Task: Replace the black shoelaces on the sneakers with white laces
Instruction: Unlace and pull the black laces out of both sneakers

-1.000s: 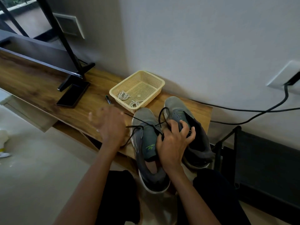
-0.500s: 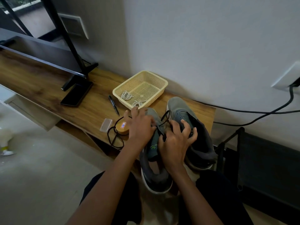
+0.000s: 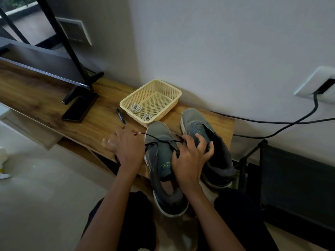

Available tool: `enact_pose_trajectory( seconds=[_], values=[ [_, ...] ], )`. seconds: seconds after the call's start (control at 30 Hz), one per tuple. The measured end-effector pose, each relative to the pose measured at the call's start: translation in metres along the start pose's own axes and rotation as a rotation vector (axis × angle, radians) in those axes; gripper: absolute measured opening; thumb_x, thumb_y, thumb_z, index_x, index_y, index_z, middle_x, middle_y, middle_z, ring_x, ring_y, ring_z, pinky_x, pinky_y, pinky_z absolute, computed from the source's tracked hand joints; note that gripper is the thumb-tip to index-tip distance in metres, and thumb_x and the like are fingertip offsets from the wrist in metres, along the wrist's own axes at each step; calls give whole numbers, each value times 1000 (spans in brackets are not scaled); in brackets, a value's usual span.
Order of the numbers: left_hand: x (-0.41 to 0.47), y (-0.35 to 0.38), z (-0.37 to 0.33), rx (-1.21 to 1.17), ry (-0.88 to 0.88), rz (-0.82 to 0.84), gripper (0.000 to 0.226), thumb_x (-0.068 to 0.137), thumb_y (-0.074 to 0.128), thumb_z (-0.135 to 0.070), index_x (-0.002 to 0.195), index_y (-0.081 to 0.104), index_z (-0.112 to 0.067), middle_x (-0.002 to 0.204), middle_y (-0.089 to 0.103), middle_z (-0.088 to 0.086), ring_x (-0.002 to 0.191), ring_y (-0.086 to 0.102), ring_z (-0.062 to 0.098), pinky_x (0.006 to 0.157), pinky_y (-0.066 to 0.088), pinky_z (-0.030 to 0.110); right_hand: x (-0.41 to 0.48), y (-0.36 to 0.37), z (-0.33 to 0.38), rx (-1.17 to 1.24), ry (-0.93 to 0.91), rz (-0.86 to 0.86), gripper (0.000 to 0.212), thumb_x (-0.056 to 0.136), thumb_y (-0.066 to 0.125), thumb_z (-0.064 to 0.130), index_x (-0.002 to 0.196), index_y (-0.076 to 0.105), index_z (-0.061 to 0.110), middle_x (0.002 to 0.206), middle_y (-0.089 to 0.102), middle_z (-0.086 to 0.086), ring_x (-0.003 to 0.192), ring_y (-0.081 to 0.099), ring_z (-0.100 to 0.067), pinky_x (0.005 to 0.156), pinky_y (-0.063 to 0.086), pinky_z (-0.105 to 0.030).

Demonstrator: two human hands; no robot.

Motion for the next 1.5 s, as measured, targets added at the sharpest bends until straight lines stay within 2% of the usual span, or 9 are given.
enact_pose_trajectory(
  seconds=[0.13, 0.23, 0.37, 0.63, 0.77, 0.87, 1.13, 1.33, 1.5],
  values=[
    [-10, 17, -38, 76, 359, 218, 18, 83, 63, -33, 101, 61, -31, 139, 39, -1, 137, 21, 24, 112, 10, 56, 0, 0, -1, 5, 0, -13, 7, 65, 74, 9, 66, 68, 7, 106, 65, -3, 118, 37, -30, 103, 16, -60],
    [-13, 23, -47, 126, 403, 298, 15, 83, 66, -34, 97, 62, -31, 143, 36, -1, 140, 13, 25, 112, -7, 54, -1, 0, 0, 4, -6, -15, 7, 66, 74, 9, 66, 67, 7, 106, 65, -4, 118, 38, -31, 103, 17, -61],
    [-8, 21, -52, 198, 475, 279, 9, 86, 63, -32, 94, 65, -28, 139, 40, -2, 136, 17, 25, 110, -4, 49, 0, -1, 0, -1, 9, -21, 8, 67, 74, 8, 64, 66, 7, 104, 65, -4, 117, 38, -31, 103, 16, -59],
    [-6, 12, -25, 200, 381, 225, 20, 95, 48, -32, 102, 62, -20, 121, 51, -1, 118, 41, 22, 109, 15, 46, 1, 1, -2, -52, 18, -20, 7, 69, 72, 11, 74, 69, 8, 101, 65, -1, 115, 41, -29, 104, 16, -57],
    [3, -14, 8, 85, 72, 20, 14, 95, 48, -25, 98, 61, -22, 118, 56, 4, 119, 45, 28, 109, 17, 51, 1, 1, -4, -55, 26, -15, 6, 70, 73, 12, 73, 69, 9, 101, 65, -1, 116, 44, -29, 104, 17, -58],
    [1, -21, 16, 97, -76, 20, 18, 94, 51, -24, 108, 62, -20, 126, 54, 6, 124, 40, 30, 105, 19, 46, 0, 0, -3, -31, 20, -20, 6, 70, 73, 10, 71, 69, 8, 101, 65, -3, 116, 42, -30, 103, 19, -60],
    [-14, 14, -44, 92, 431, 243, 18, 83, 64, -34, 100, 64, -32, 138, 43, -3, 133, 26, 23, 110, 18, 51, -1, 1, -2, -13, 6, -19, 8, 68, 73, 10, 74, 69, 7, 104, 64, -3, 116, 39, -30, 104, 16, -58],
    [-12, 23, -52, 282, 446, 227, 18, 86, 61, -39, 99, 66, -28, 128, 47, -5, 126, 31, 23, 109, 12, 44, -1, 0, -2, -13, 7, -29, 7, 67, 73, 7, 71, 68, 7, 102, 65, -3, 116, 39, -30, 104, 15, -57],
    [-9, 25, -50, 159, 468, 322, 12, 86, 59, -23, 83, 67, -15, 103, 61, 1, 108, 52, 20, 112, 14, 49, 0, -1, -1, -44, 22, -27, 6, 68, 74, 9, 68, 67, 8, 100, 66, -2, 116, 41, -29, 104, 14, -55]
  ],
)
Point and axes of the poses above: each hand's wrist, its own x-axis towards the middle knuckle, its own y-axis out of the palm, z = x × y, the point moved 4 cm from there along x, towards the middle knuckle
